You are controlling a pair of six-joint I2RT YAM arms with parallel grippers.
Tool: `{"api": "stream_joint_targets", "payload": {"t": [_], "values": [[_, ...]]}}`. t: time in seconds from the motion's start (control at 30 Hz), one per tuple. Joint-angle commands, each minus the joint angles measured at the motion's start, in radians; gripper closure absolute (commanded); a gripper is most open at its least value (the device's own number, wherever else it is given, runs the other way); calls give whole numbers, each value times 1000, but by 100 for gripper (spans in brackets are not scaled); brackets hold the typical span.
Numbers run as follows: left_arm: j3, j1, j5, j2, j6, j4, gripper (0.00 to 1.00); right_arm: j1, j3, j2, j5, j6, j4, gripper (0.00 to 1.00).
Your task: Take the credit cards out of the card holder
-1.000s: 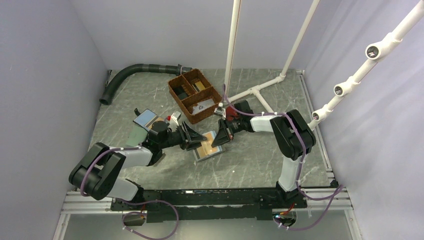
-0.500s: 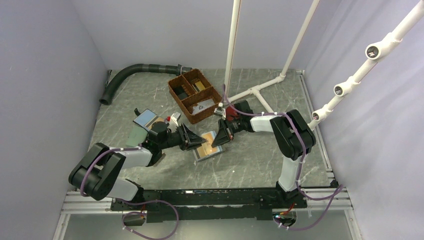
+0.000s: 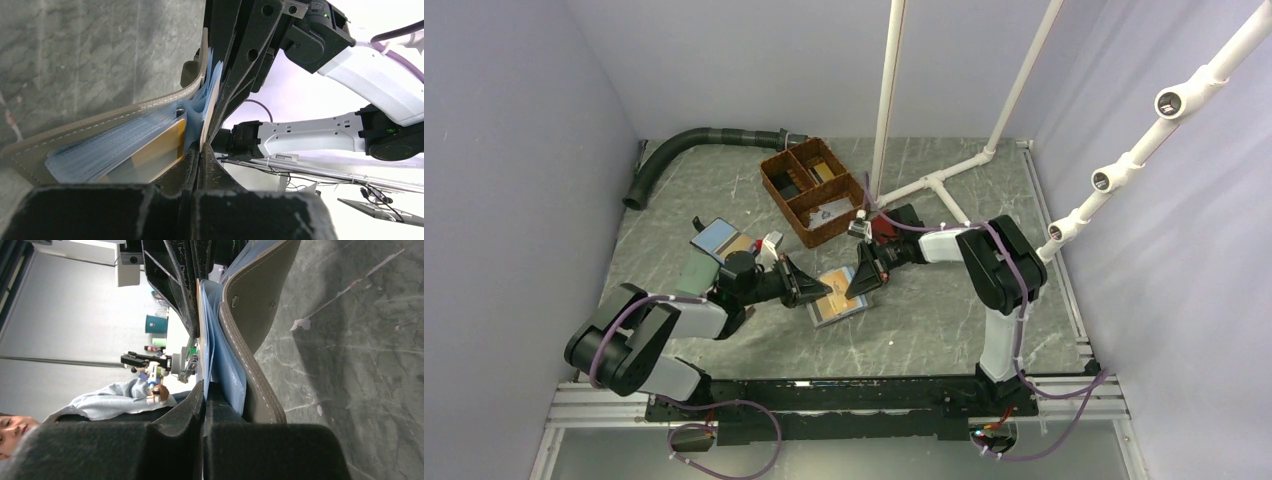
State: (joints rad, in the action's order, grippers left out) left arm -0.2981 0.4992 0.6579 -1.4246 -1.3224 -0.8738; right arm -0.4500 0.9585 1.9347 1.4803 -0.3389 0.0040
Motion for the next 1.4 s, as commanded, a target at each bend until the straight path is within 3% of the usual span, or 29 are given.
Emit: {"api": "stream_joint_targets", "payload": {"t": [0.0,0.5,0.67,0.83,1.07,1.37], "values": [[31,-12,49,-9,27,-91,100,4,41,45,-11,119,-70,100],[67,-48,121,-138,98,-122,100,-3,91,113,-71,303,-258,100],[62,-57,138,-100,142,-26,100,-3,90,119,-81,303,-258,100],[34,-86,144,28,235,237,100,-3,103,112,-177,352,-321,100],[-59,-106,40,331,386,720,100,-6,125,66,-338,447,-418,80],[-160,-112,-11,448,440,923,100,-12,164,-39,-521,611,-554,56]]}}
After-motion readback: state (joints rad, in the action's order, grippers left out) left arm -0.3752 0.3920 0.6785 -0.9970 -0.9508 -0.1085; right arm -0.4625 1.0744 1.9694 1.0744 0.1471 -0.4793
